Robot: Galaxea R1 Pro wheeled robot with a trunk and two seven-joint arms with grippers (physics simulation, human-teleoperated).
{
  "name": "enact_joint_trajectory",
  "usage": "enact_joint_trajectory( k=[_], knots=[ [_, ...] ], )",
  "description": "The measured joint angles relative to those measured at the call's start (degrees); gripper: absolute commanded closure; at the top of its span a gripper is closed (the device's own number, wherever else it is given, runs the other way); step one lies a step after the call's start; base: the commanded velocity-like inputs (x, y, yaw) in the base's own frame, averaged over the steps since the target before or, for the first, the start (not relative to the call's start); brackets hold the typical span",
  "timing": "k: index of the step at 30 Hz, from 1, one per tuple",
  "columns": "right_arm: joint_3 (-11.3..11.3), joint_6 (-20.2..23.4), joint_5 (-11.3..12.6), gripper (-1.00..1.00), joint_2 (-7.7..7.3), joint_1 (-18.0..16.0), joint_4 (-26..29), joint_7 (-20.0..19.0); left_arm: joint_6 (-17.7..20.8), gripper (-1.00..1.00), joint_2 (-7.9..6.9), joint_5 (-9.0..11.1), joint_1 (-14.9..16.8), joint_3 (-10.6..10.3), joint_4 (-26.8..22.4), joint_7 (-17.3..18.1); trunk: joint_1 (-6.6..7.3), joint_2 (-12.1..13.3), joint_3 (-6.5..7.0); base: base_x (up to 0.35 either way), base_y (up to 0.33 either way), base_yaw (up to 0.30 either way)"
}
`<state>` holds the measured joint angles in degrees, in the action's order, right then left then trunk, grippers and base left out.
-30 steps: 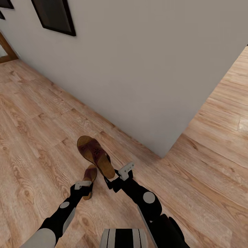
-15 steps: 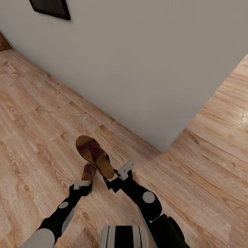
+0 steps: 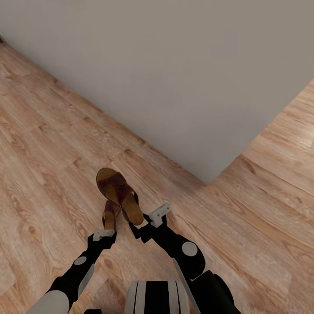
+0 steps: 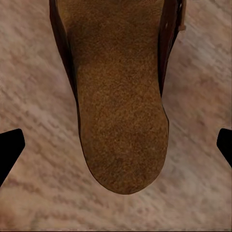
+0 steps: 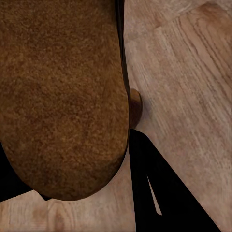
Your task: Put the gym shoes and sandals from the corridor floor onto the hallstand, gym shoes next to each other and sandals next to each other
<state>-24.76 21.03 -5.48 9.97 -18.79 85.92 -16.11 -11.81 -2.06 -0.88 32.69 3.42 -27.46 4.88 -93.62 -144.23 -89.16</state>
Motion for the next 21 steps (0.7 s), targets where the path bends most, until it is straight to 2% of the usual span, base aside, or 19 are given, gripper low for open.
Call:
enact_joint_trajectory(
  k=[6,21],
  knots=[
    [0.0,0.0,0.4,1.00,0.00,0.0,0.0,0.0,0.0,-1.00,-0.01,0.0,0.0,0.0,-0.7,0.0,0.00,0.0,-0.47,0.000,0.000,0.000],
    [0.0,0.0,0.5,1.00,0.00,0.0,-0.1,0.0,0.0,-1.00,-0.06,0.0,-0.1,0.1,-1.1,0.0,-0.38,-0.2,-4.03,0.000,0.000,0.000]
  ],
)
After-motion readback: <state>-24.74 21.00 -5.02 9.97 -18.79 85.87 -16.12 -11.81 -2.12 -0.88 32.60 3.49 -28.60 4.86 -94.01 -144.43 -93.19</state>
